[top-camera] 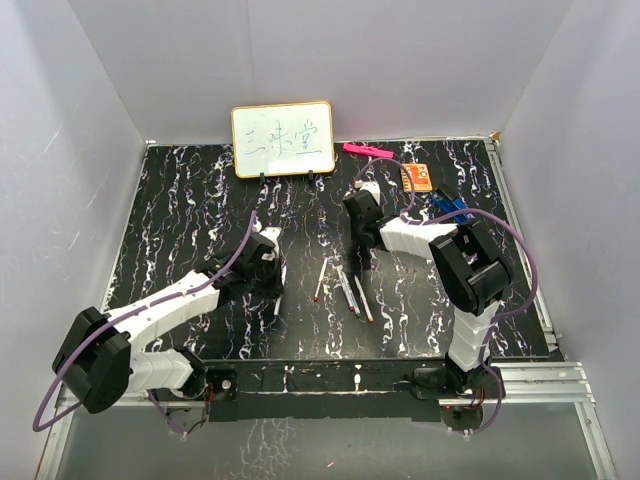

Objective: Insert the pens into the pen caps

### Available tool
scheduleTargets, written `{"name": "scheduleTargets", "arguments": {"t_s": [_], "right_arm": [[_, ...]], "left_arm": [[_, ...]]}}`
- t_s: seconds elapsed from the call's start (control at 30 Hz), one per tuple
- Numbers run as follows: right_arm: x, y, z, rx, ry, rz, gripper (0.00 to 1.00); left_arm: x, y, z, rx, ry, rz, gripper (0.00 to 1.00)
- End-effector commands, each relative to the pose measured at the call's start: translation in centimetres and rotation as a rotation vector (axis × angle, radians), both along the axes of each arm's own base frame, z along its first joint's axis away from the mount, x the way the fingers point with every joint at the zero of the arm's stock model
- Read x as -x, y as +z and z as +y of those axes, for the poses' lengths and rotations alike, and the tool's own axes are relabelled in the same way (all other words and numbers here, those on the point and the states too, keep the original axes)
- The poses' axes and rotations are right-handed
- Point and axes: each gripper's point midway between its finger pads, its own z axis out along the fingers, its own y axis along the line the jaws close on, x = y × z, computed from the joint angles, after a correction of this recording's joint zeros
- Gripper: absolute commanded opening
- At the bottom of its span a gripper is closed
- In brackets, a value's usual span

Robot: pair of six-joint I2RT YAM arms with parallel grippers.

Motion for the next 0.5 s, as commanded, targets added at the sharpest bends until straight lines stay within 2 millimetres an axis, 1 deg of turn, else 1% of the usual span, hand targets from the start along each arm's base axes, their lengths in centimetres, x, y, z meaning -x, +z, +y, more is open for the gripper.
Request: {"name": "scheduleTargets", "arguments": {"t_s": [0.0,0.1,0.13,0.17,0.2,0.33,0.47], "right_arm": [[-0.8,0.1,0.6,-0.017,-0.012,-0.015,0.16],[-0.6,-0.1,0.7,-0.023,-0.012,-0.004,0.1],[-0.5,-0.2,0.7,-0.026,-0.011,-0.001,0.07],[-0.4,-0.3,0.8,-0.031,-0.01,0.004,0.02],[-0.3,-0.4,0.8,-0.035,-0.01,0.007,0.0],[0.3,-0.7,0.8,-0.043,-0.012,0.025,0.0],[0.3,-0.5,0.7,-0.044,-0.014,0.026,0.0]], "left_arm": [[0.2,0.0,-0.3,-0.002,-0.023,0.006,0.0],[0.0,0.2,-0.4,0.0,-0.023,0.005,0.0],[0.0,0.2,-0.4,-0.001,-0.023,0.004,0.0],[-0.1,0.2,-0.4,-0.002,-0.022,0.004,0.0],[-0.1,0.3,-0.5,-0.001,-0.023,0.002,0.0],[-0.2,0.4,-0.5,-0.003,-0.02,0.001,0.0],[-0.4,1.1,-0.8,0.023,-0.027,-0.022,0.0]]}}
